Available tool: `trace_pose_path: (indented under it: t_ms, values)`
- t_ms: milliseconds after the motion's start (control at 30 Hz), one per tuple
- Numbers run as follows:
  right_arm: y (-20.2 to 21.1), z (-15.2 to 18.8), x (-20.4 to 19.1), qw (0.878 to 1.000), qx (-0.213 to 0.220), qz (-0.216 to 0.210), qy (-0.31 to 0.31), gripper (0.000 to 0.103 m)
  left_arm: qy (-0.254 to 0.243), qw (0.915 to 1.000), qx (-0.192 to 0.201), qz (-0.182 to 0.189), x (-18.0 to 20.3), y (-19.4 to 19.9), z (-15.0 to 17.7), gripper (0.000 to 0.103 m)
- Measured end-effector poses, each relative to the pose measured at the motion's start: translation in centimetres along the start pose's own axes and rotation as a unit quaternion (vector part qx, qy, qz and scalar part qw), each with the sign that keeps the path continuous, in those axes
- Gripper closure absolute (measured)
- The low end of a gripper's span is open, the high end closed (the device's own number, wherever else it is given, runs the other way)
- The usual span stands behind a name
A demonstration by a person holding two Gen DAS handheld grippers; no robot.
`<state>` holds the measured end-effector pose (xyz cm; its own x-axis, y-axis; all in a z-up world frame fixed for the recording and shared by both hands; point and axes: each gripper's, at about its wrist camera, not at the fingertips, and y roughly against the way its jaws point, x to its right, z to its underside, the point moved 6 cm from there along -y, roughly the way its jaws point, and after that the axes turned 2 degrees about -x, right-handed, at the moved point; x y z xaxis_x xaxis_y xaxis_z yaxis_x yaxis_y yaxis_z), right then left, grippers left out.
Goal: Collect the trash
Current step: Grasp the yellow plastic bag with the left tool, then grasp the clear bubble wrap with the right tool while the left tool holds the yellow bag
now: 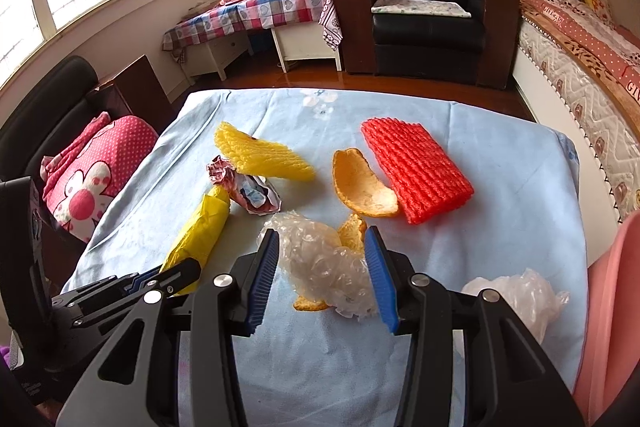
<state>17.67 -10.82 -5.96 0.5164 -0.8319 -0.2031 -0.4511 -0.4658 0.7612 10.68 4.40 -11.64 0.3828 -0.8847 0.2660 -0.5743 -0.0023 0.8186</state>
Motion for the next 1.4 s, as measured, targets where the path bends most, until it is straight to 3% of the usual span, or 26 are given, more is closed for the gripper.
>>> trace_pose_path:
  t_ms: [533, 800, 1400]
  values:
    - [-0.6, 0.4, -1.2, 1.000, -0.005, 0.010, 0.017, 0.058, 0.003, 1.0000, 0.000, 0.005, -0.1, 0.0, 0.1, 0.093]
    - [-0.5, 0.4, -1.0, 1.000, -0.003, 0.017, 0.016, 0.068, 0.003, 1.0000, 0.000, 0.005, -0.2, 0.0, 0.1, 0.093]
    - [-0.3, 0.4, -0.7, 1.000, 0.000, 0.018, 0.014, 0.071, 0.003, 1.0000, 0.001, 0.001, 0.0, 0.1, 0.1, 0.093]
